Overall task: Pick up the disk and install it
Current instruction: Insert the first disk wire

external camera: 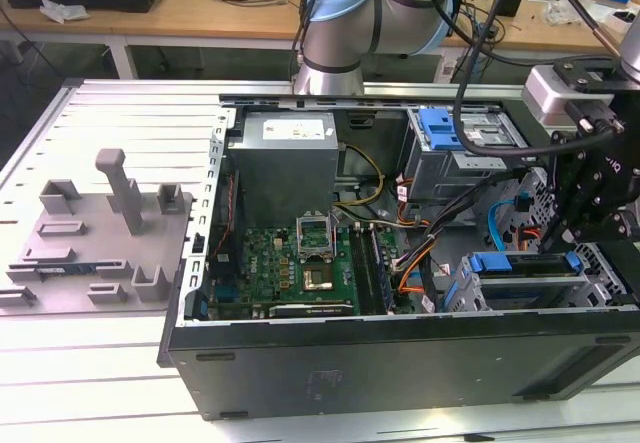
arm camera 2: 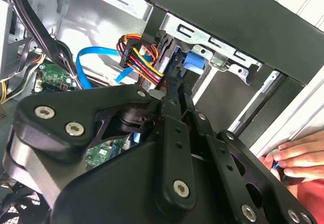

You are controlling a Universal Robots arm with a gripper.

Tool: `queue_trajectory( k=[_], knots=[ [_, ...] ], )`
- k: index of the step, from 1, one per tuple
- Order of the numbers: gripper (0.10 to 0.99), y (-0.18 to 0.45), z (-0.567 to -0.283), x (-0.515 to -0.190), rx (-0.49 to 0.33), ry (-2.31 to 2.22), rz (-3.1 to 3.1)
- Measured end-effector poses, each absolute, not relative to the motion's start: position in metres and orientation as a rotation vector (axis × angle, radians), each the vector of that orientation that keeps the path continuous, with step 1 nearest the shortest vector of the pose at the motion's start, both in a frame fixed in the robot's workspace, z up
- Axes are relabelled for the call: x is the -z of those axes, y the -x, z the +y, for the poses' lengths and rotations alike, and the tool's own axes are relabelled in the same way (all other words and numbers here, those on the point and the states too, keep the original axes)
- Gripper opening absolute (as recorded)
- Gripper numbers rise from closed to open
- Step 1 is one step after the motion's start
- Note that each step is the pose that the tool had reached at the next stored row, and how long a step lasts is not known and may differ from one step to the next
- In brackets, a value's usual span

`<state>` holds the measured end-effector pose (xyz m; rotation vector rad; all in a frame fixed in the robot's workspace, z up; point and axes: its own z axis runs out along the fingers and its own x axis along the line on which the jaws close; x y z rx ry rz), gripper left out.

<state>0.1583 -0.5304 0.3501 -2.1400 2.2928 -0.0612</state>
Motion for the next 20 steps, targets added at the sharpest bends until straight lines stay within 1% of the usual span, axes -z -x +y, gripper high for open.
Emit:
queue_trajectory(
  k=[20],
  knots=[
    [0.165, -0.1583, -0.5307, -0.3430, 0.061, 2.139, 2.293]
  ],
)
